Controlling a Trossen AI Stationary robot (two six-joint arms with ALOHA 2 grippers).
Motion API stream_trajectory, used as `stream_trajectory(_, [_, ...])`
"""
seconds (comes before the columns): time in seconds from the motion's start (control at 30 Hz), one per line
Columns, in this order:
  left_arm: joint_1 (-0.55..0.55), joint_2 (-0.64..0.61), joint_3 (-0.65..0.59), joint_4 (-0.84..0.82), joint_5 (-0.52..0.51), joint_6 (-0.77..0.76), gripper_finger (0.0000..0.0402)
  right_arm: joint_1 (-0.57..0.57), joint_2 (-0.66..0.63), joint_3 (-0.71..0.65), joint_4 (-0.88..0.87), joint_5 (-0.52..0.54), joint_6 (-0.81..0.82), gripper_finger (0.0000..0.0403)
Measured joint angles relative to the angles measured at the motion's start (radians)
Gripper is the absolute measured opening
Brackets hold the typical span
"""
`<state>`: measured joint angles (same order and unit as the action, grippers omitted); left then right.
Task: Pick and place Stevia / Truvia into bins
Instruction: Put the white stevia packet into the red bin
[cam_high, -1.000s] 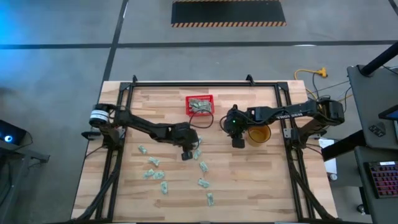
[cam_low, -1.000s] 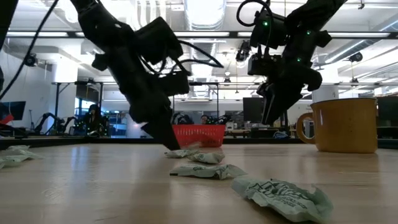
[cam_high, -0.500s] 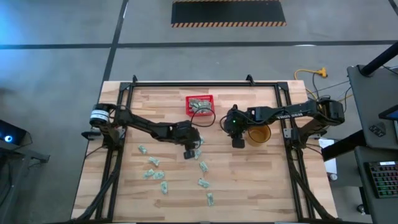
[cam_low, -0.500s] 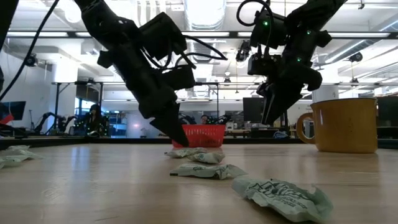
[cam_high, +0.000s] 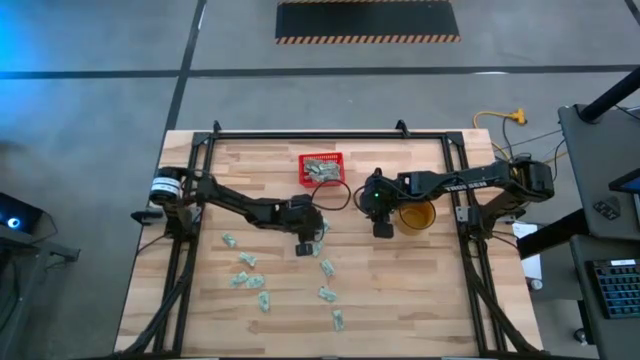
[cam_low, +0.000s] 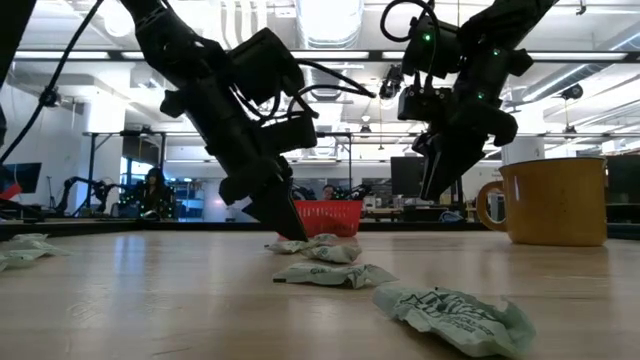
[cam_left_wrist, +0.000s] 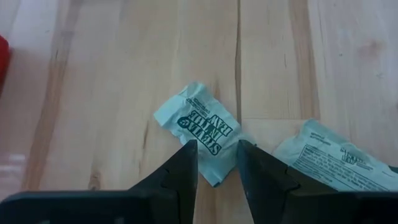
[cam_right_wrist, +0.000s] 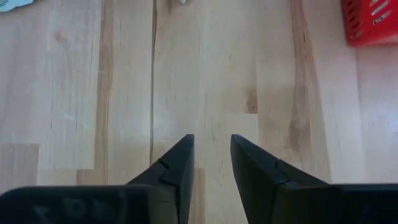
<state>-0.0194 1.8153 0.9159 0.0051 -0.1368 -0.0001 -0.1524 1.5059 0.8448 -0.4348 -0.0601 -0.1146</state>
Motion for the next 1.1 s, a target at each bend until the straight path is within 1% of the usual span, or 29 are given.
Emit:
stream_trajectory(0.13, [0.000,0.000,-0.002,-0.004,0.001,0.008,0.0079,0.000,0.000,0.000,0.000,0.000,0.000,0.0091])
stream_trajectory(0.33, [-0.001,-0.008,-0.002,-0.014,0.004,0.052,0.0010,0.000,0.000,0.000,0.001,0.000,0.000,0.0093])
stream_trajectory(0.5, [0.000,-0.018,0.001,-0.024,-0.003,0.067,0.0010,0.000,0.000,0.000,0.002,0.000,0.000,0.0095])
stream_trajectory(0.6, [-0.001,-0.026,0.006,-0.029,-0.038,0.067,0.0010,0.000,0.000,0.000,0.003,0.000,-0.001,0.0091])
stream_trajectory(0.7, [-0.001,-0.046,0.014,-0.045,-0.101,0.068,0.0010,0.000,0.000,0.000,0.004,0.000,-0.003,0.0087])
stream_trajectory(0.83, [-0.001,-0.084,0.024,-0.069,-0.217,0.067,0.0010,0.000,0.000,0.000,0.006,0.000,-0.015,0.0082])
stream_trajectory(0.93, [-0.001,-0.120,0.025,-0.058,-0.344,0.092,0.0011,0.000,0.000,-0.001,0.020,0.000,-0.015,0.0079])
stream_trajectory(1.03, [0.000,-0.143,0.024,-0.035,-0.492,0.157,0.0011,0.003,0.000,-0.011,0.062,0.000,0.003,0.0080])
stream_trajectory(1.1, [0.008,-0.153,0.023,-0.028,-0.563,0.211,0.0011,0.005,0.000,-0.017,0.084,0.000,0.022,0.0082])
